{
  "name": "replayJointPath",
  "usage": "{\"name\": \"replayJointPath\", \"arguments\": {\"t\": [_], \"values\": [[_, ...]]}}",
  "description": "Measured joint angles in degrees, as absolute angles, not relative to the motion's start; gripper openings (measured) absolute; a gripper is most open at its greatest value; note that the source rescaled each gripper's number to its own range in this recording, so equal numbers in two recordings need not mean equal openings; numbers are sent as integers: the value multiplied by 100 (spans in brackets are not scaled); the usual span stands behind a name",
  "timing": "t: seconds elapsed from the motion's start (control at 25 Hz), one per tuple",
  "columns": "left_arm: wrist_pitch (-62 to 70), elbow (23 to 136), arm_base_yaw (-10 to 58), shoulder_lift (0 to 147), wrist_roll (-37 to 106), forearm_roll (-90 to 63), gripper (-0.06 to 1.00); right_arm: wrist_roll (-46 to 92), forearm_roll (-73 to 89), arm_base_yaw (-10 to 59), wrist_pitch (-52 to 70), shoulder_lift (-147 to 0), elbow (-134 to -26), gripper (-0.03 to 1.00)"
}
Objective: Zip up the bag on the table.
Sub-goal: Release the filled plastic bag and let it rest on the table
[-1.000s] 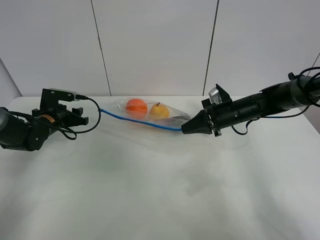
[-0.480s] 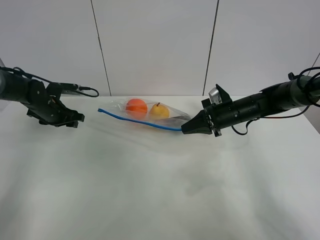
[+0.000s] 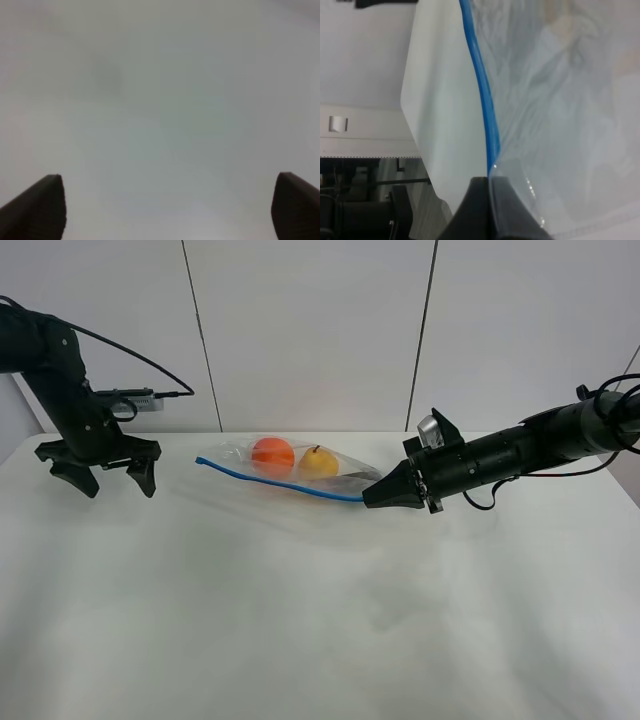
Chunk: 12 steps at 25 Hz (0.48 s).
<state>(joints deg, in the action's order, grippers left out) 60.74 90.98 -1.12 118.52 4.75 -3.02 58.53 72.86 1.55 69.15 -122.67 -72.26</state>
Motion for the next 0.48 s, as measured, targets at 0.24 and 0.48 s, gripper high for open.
{"name": "replayJointPath", "arguments": {"t": [0.24, 0.48], "values": [[6900, 9151, -112, 11655, 676, -573, 100, 5851, 7292, 155, 6915, -12267, -7226, 0], [6902, 8551, -112, 10656, 666, -578, 100, 5851, 7292, 155, 6915, -12267, -7226, 0]]}}
